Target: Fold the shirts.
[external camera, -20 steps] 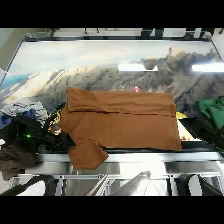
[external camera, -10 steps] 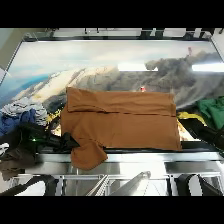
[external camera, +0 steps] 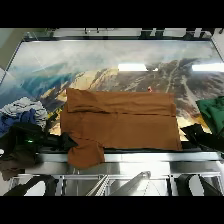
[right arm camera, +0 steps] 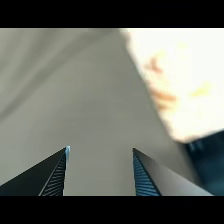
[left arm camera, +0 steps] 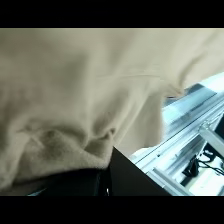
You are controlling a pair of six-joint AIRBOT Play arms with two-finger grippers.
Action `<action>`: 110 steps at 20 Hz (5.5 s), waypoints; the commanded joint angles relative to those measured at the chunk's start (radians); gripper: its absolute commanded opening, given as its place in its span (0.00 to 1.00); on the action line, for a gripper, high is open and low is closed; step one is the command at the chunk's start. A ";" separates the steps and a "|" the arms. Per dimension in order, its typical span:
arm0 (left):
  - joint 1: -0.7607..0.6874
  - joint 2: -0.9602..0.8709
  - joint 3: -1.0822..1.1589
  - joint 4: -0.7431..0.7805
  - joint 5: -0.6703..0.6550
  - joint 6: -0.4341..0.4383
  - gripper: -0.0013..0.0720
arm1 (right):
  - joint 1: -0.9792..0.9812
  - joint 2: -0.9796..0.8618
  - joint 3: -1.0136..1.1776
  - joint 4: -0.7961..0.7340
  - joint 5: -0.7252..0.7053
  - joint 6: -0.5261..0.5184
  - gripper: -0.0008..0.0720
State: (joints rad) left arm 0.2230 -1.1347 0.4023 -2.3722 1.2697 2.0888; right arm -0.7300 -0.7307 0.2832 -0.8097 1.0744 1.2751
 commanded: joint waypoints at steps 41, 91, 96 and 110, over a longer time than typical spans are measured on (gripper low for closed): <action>0.048 -0.529 0.863 -0.063 0.153 -0.067 0.05 | 0.144 -0.793 0.417 0.790 0.001 -0.695 0.04; -0.441 -0.771 1.278 -0.010 0.127 -0.238 0.05 | 0.347 -1.129 1.072 0.220 0.328 -0.267 0.04; -0.623 -1.038 1.521 -0.002 0.085 -0.321 0.05 | 0.299 -1.127 1.113 0.221 0.447 -0.253 0.04; -0.723 -1.106 1.707 -0.328 -0.005 -0.296 0.05 | 0.228 -1.088 1.146 0.585 0.711 -0.257 0.04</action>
State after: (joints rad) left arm -0.5064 -2.2906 2.0712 -2.5599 1.2411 1.7222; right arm -0.5453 -1.8446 1.4273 -0.3443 1.7390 1.0164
